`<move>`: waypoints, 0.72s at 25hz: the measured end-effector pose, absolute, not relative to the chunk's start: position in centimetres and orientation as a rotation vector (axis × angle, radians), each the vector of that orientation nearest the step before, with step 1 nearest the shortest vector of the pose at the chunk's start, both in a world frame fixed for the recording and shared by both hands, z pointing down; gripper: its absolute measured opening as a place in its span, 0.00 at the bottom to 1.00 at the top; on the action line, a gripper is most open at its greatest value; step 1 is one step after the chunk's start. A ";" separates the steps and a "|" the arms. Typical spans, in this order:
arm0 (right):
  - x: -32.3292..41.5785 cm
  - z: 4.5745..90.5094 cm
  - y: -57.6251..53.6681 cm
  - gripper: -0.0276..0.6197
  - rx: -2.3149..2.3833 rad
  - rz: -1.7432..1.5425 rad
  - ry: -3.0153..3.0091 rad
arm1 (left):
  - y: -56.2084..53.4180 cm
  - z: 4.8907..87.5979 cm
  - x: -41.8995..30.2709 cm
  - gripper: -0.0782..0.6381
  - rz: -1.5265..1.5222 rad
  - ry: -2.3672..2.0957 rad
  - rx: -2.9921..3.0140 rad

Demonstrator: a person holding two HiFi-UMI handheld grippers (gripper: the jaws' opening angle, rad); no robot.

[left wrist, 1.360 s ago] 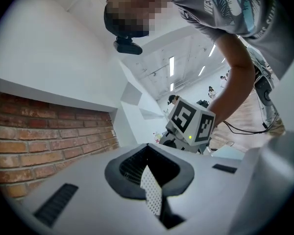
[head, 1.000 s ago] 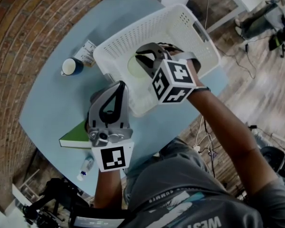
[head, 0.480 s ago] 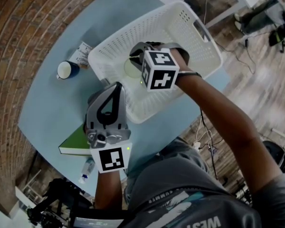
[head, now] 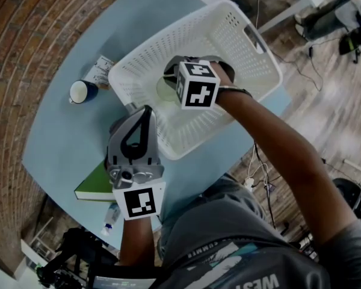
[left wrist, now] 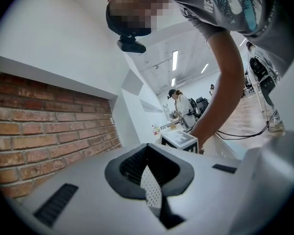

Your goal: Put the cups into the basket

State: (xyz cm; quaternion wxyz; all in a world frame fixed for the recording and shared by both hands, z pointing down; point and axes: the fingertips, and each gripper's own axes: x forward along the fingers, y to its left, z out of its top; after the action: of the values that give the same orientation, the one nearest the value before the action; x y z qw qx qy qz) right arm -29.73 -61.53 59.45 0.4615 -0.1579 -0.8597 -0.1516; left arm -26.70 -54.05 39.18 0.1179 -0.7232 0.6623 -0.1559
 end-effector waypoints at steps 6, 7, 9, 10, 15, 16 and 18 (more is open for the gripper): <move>-29.5 59.1 -61.8 0.10 -0.360 -0.373 -2.120 | -53.8 38.9 -26.7 0.11 -0.447 1.937 -2.114; -29.5 58.8 -61.9 0.10 -0.351 -0.377 -2.127 | -53.7 38.9 -26.6 0.11 -0.445 1.936 -2.115; -29.5 57.9 -62.2 0.10 -0.326 -0.387 -2.146 | -53.5 38.8 -26.5 0.11 -0.439 1.934 -2.115; -29.6 57.3 -62.4 0.10 -0.307 -0.392 -2.159 | -53.4 38.6 -26.4 0.11 -0.434 1.934 -2.113; -29.7 52.2 -64.2 0.10 -0.125 -0.408 -2.288 | -52.5 37.5 -26.4 0.11 -0.401 1.939 -2.103; -29.7 50.7 -64.6 0.10 -0.085 -0.413 -2.325 | -52.3 37.3 -26.3 0.11 -0.396 1.938 -2.100; -29.6 47.6 -64.9 0.10 -0.017 -0.421 -2.404 | -51.8 36.8 -26.2 0.11 -0.391 1.933 -2.093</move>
State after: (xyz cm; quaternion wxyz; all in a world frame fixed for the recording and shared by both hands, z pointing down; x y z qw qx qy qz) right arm -29.59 -64.86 47.62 0.3433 -0.0065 -0.9252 -0.1618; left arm -26.19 -51.78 36.82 0.1325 -0.7215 0.6662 -0.1346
